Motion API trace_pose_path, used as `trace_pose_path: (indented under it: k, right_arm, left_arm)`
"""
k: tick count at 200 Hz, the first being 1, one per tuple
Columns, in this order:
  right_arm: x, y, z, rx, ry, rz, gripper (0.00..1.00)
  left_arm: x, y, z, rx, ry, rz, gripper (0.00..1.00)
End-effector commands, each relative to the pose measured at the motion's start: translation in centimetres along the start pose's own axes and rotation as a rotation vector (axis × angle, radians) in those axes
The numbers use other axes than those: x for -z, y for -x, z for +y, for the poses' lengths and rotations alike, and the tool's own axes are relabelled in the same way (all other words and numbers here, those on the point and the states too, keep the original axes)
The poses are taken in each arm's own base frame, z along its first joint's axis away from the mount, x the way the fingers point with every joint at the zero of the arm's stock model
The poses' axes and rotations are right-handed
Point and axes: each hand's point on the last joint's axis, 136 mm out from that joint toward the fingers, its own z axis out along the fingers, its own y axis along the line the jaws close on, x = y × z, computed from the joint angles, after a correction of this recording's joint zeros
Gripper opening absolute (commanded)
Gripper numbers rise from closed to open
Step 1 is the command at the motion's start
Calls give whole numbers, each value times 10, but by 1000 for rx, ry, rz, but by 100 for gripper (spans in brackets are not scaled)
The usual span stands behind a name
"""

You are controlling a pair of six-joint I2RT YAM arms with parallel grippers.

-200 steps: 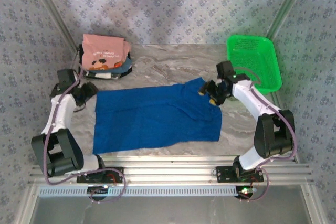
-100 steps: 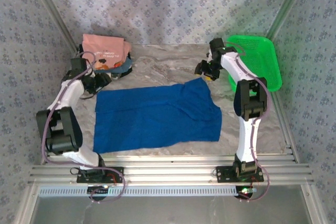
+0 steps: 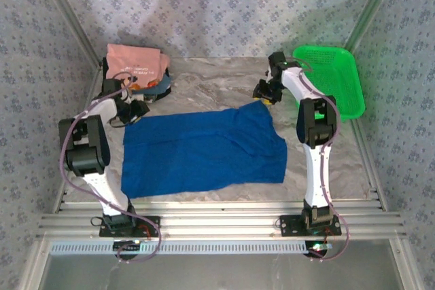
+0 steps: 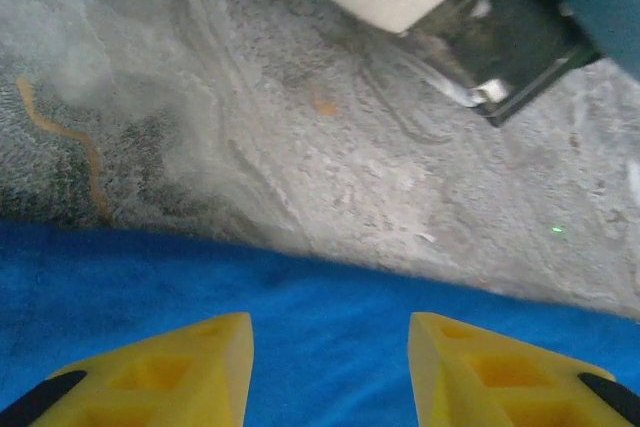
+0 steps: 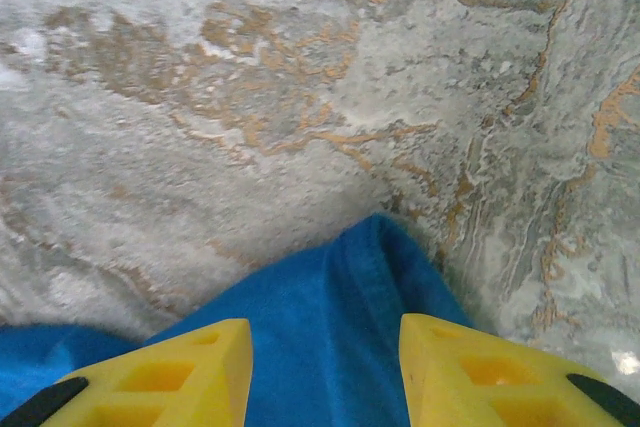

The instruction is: Fold and stack the t-shirts

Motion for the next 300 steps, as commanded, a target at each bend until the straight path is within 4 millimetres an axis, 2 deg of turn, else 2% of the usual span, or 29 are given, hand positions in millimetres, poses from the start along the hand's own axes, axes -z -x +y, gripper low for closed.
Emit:
trace_pose_path:
  k: [1,51,86,130,176,199,232,268,283,294,300]
  right_arm:
    - [-12,3,-7,-24,-32,2,44]
    - [-27,8,-9,-51,-33,-18,34]
    - [-30,7,-17,-84,-35,-22,0]
    - [-2,17,-35,-168,-61,-158,0]
    - [15,22,-53,-203,-120,-213,0]
    - [17,30,-52,-236,-103,-242,0]
    - [9,41,-53,-252,-105,-236,0]
    - [10,66,-44,-283,-54,-278,0]
    - [18,76,-33,-272,-9,-296,12]
    - [30,80,-25,-250,15,-322,33]
    - [37,78,-20,-235,26,-325,41]
  left_arm:
    - [-5,11,-2,-8,3,-30,43]
    - [-18,5,10,11,35,-3,41]
    - [-23,-3,19,10,60,24,41]
    - [-31,-19,58,115,144,76,35]
    - [-31,-18,76,135,210,83,33]
    - [-32,-11,69,141,180,77,34]
    - [-35,7,57,135,163,50,35]
    - [-34,27,48,127,148,32,35]
    - [-21,40,30,128,93,-2,43]
    - [-1,52,12,123,45,-47,52]
    - [14,58,3,117,22,-79,56]
